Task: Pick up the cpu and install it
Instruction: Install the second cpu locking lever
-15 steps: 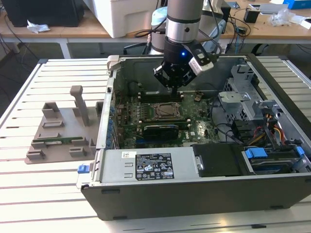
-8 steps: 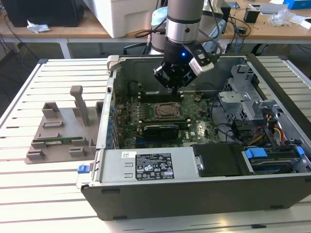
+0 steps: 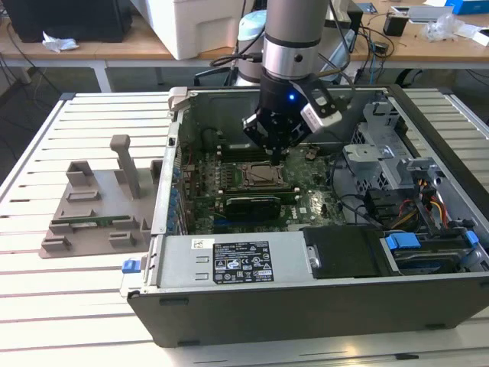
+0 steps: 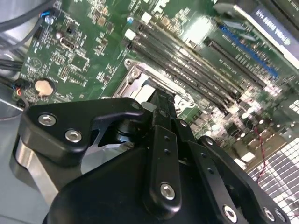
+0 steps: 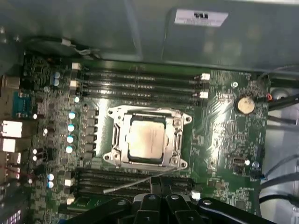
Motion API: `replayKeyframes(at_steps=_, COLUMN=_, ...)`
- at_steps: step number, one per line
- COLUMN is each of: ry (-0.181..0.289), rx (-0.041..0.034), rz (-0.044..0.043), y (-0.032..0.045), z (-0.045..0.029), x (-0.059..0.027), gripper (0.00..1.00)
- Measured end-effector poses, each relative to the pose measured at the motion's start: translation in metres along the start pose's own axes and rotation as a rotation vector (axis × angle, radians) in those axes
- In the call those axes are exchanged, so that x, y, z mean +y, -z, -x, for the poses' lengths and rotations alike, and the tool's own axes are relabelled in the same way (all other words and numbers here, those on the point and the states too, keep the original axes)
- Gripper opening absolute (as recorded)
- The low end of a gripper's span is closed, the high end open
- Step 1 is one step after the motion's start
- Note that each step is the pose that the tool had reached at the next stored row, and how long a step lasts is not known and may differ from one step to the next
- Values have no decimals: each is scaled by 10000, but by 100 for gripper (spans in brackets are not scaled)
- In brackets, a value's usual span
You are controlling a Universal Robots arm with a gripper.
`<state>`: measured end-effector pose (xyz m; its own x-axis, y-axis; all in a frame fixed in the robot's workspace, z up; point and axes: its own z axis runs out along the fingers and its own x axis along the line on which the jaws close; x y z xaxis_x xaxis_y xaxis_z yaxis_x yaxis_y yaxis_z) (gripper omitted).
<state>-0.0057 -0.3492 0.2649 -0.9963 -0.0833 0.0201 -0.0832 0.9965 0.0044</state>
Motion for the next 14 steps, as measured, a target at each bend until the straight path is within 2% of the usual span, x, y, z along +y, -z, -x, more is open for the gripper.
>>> replayKeyframes(at_steps=1, ry=4, rx=-13, rz=165, y=0, z=-2, x=-14, gripper=11)
replayKeyframes(at_steps=2, ry=9, rx=-32, rz=392, y=0, z=-4, x=-28, gripper=11)
replayKeyframes(at_steps=3, ry=18, rx=-68, rz=826, y=0, z=-7, x=-52, gripper=11)
replayKeyframes(at_steps=4, ry=25, rx=-98, rz=1186, y=0, z=-10, x=-73, gripper=11)
replayKeyframes(at_steps=5, ry=29, rx=-117, rz=1416, y=0, z=-13, x=-95, gripper=11)
replayKeyframes(at_steps=6, ry=31, rx=-126, rz=1513, y=-3, z=-16, x=-117, gripper=11)
replayKeyframes(at_steps=7, ry=32, rx=-131, rz=1567, y=-17, z=-27, x=-154, gripper=11)
replayKeyframes(at_steps=8, ry=33, rx=-130, rz=1568, y=-37, z=-48, x=-227, gripper=11)
replayKeyframes(at_steps=10, ry=32, rx=-130, rz=1567, y=-55, z=-61, x=-270, gripper=11)
replayKeyframes(at_steps=14, ry=31, rx=-125, rz=1543, y=-138, z=-76, x=-340, gripper=11)
